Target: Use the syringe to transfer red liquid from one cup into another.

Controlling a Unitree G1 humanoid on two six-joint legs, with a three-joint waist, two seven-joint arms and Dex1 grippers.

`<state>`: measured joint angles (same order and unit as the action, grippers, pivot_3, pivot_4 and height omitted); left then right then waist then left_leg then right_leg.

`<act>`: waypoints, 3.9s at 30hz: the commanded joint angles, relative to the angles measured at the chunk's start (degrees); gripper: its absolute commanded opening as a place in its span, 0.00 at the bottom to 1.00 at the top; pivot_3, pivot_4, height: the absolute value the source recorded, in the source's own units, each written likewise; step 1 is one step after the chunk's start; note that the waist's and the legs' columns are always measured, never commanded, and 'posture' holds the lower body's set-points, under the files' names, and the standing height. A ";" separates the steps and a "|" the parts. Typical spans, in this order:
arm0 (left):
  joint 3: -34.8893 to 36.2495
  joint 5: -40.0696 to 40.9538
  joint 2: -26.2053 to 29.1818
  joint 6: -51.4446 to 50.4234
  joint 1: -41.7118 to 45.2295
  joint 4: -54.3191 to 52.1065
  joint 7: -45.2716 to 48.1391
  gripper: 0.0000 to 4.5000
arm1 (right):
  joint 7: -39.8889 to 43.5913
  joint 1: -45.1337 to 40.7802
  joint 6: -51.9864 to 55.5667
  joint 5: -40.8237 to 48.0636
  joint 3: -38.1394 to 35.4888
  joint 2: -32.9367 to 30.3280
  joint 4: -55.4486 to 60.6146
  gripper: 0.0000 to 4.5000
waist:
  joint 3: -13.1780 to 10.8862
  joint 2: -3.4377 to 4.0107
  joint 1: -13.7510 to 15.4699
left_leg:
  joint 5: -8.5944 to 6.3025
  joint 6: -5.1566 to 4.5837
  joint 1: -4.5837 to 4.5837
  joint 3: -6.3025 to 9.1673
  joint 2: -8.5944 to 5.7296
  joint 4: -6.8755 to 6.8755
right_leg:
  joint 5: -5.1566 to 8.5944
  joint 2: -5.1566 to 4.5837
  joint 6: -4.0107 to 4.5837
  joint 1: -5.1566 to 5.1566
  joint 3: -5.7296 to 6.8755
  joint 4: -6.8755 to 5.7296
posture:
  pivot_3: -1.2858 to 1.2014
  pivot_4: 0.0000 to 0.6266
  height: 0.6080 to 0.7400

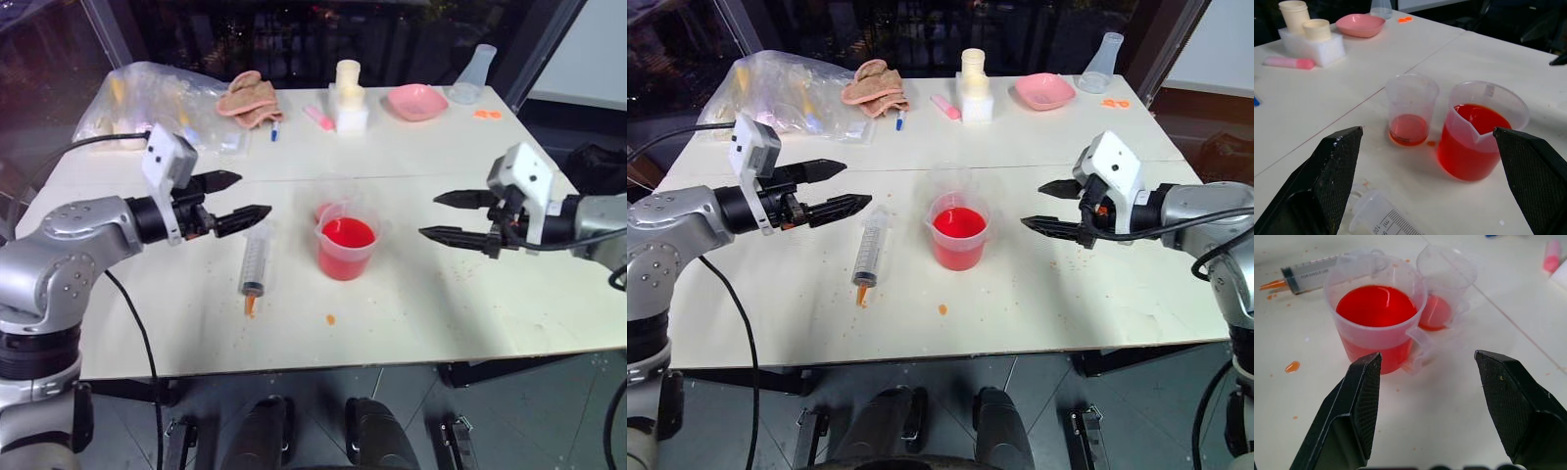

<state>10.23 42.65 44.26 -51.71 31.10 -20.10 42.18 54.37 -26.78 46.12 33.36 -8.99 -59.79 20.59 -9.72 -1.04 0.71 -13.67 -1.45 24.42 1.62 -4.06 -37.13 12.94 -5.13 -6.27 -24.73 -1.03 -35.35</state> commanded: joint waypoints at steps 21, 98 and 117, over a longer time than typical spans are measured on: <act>-2.25 0.74 -4.21 -0.08 2.04 -4.07 -3.14 1.00 | -1.06 -0.10 2.24 1.31 -2.72 -2.08 3.18 0.70 | 0.00 0.00 0.03 | 0.00 -0.01 0.00 0.00 0.00 -0.02 | -0.05 0.00 -0.08 0.02 0.00 0.00 | 0.52 0.24 1.00; 32.85 -20.46 -36.26 -32.78 53.16 86.42 -95.99 0.40 | -1.31 -0.81 -0.39 -1.78 -0.71 -1.97 3.32 0.70 | -0.08 -0.14 0.04 | 0.14 0.56 0.05 -0.12 -0.12 -0.19 | -0.20 -0.05 -0.46 -0.37 0.10 -0.82 | 0.52 0.24 1.00; 12.45 -11.05 -29.57 -27.69 51.58 43.93 -51.95 0.33 | -2.78 -0.25 -2.44 -2.88 -1.83 -0.55 1.85 0.70 | -0.05 -0.10 0.38 | 0.33 0.88 0.05 -0.13 -0.10 -0.22 | -0.21 -0.02 -0.42 -0.35 -0.01 -0.82 | 0.52 0.24 1.00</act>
<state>23.22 28.02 15.61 -82.68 81.17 25.85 -16.33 52.35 -26.59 44.85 30.57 -8.51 -60.66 22.03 -9.76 -1.13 1.08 -13.34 -0.58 24.46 1.52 -4.16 -37.37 12.73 -5.16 -6.69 -25.00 -1.01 -36.09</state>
